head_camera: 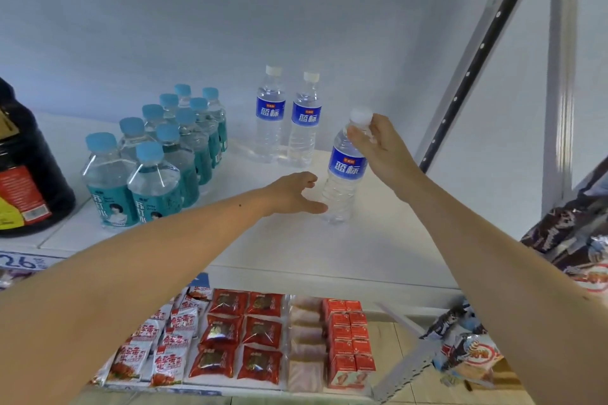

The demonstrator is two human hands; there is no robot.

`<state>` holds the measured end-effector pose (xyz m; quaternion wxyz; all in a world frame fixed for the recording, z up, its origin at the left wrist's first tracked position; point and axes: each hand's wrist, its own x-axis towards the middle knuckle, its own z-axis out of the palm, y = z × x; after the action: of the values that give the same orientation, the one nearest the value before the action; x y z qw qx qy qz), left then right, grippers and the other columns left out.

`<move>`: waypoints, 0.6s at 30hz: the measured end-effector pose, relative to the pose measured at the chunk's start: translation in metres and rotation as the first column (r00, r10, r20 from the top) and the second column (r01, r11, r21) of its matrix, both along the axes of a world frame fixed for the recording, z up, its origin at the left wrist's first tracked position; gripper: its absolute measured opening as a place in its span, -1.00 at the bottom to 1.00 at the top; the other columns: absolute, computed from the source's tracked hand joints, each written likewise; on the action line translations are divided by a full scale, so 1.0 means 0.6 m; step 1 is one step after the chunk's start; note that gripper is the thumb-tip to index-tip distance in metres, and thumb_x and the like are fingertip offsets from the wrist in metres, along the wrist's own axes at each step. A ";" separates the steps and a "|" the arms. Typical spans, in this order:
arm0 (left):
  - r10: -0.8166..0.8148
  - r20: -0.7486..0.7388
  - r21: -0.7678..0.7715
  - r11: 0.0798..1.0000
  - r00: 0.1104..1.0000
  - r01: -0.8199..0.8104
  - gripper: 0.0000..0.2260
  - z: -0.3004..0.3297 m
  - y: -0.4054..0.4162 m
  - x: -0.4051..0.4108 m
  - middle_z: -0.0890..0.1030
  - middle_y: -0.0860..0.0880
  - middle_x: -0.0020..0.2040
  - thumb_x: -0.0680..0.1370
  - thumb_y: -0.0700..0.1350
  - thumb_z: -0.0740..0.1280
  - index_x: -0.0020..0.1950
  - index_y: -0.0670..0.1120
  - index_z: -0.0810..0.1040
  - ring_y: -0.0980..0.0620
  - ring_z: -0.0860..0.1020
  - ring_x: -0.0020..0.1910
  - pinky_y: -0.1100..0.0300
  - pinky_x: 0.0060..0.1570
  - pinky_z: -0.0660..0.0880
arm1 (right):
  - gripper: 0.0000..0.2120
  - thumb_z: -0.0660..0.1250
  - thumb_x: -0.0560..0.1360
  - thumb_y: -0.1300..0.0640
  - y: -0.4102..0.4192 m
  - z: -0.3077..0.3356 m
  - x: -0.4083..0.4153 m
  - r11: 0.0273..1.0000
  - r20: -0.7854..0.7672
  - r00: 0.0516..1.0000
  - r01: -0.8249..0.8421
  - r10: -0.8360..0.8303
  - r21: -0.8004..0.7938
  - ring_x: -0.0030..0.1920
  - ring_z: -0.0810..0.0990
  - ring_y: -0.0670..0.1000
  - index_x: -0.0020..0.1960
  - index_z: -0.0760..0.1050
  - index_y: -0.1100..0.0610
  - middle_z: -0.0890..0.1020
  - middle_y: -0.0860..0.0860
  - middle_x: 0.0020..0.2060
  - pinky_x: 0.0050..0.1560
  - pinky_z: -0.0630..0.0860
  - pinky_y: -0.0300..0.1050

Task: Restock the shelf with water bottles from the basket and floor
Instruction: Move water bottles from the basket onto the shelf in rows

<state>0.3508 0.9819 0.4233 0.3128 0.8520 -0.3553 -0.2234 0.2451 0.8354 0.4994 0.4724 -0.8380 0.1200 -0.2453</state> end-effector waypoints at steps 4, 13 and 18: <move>-0.012 0.040 0.027 1.000 0.999 0.010 -0.27 -0.010 0.002 0.014 0.32 0.05 0.46 0.41 0.10 0.46 0.49 -0.02 0.22 0.05 0.32 0.40 0.15 0.35 0.30 | -0.39 0.50 0.39 -0.03 -0.012 -0.075 -0.020 0.996 -0.046 0.999 0.032 -0.029 0.079 0.21 0.51 -0.11 0.33 0.30 0.00 0.52 -0.13 0.21 0.19 0.49 -0.11; -0.076 0.167 0.168 0.985 0.983 0.048 -0.30 -0.017 -0.017 0.038 0.22 0.01 0.52 0.47 0.08 0.40 0.52 -0.01 0.17 0.00 0.24 0.46 0.15 0.35 0.23 | -0.33 0.62 0.24 0.01 -0.004 -0.156 -0.017 0.994 -0.222 0.969 0.096 -0.105 -0.054 0.01 0.56 -0.07 0.25 0.39 0.07 0.56 -0.11 0.01 -0.22 0.37 -0.44; -0.068 0.214 0.192 0.981 0.975 0.026 -0.36 -0.024 -0.038 0.052 0.21 -0.02 0.52 0.52 0.07 0.34 0.52 -0.06 0.16 -0.02 0.24 0.47 0.14 0.39 0.20 | -0.33 0.58 0.30 0.05 -0.033 -0.155 0.022 0.994 -0.244 0.964 0.092 -0.104 -0.061 -0.01 0.53 -0.04 0.29 0.33 0.10 0.52 -0.08 0.02 -0.08 0.40 -0.25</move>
<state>0.3822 0.9589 0.4089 0.1845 0.8885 -0.3852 -0.1680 0.2586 0.8155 0.4066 0.4205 -0.8663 0.2130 -0.1654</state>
